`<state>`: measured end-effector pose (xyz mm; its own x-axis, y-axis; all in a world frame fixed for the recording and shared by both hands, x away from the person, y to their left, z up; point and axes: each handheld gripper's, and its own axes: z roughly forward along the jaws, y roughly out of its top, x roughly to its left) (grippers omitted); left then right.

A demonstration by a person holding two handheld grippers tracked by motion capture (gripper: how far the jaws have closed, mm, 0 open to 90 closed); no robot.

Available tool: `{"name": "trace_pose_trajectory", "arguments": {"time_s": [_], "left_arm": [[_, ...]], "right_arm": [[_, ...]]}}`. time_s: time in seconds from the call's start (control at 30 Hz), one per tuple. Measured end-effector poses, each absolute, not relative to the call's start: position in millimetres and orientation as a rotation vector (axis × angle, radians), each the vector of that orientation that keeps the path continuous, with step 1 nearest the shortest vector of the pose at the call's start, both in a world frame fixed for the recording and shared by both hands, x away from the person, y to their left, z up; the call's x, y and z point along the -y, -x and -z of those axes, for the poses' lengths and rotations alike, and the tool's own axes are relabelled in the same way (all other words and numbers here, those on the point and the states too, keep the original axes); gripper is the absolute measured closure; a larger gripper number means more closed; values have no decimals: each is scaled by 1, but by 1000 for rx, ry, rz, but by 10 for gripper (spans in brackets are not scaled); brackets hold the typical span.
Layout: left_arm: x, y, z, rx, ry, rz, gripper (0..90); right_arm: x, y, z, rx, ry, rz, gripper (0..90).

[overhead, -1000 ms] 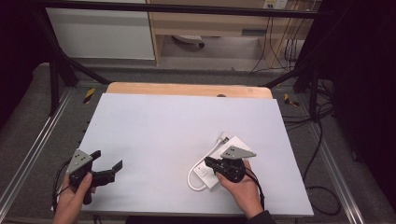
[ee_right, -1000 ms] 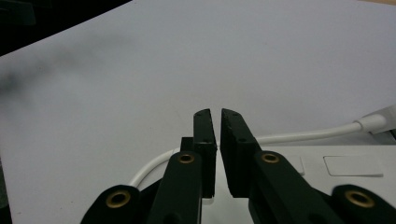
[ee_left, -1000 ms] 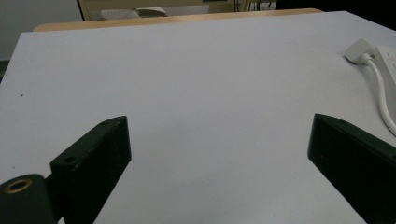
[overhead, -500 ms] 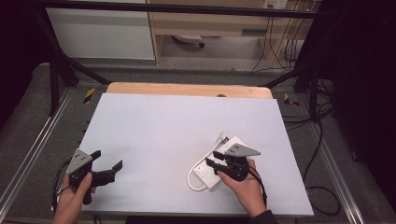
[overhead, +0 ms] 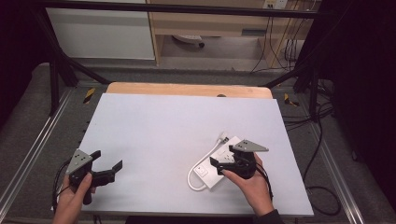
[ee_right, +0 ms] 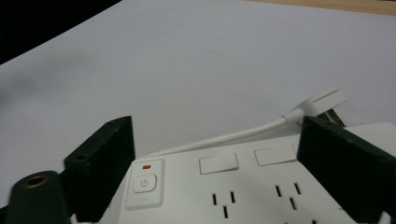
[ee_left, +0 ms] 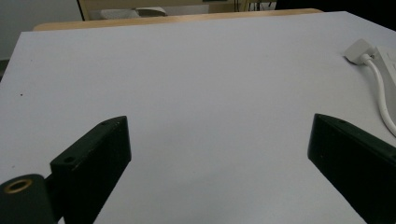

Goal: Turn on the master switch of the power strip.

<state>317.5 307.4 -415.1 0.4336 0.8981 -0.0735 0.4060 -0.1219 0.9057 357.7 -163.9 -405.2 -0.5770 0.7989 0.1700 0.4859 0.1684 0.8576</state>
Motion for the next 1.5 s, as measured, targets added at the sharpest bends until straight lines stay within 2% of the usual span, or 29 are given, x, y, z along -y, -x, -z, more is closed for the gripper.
{"name": "trace_pose_trajectory", "arguments": {"time_s": [0.1, 0.77, 1.5], "left_arm": [[-307, -318, 415, -1136, -1718, -638, 60], [-308, -317, 415, -1141, -1719, -639, 60], [-308, -316, 415, -1140, -1717, -634, 58]], "right_arm": [[170, -357, 403, -2117, -1226, -1367, 28], [216, -347, 397, -2000, -1193, -1376, 29], [267, -336, 408, -1931, -1269, -1323, 33]]}}
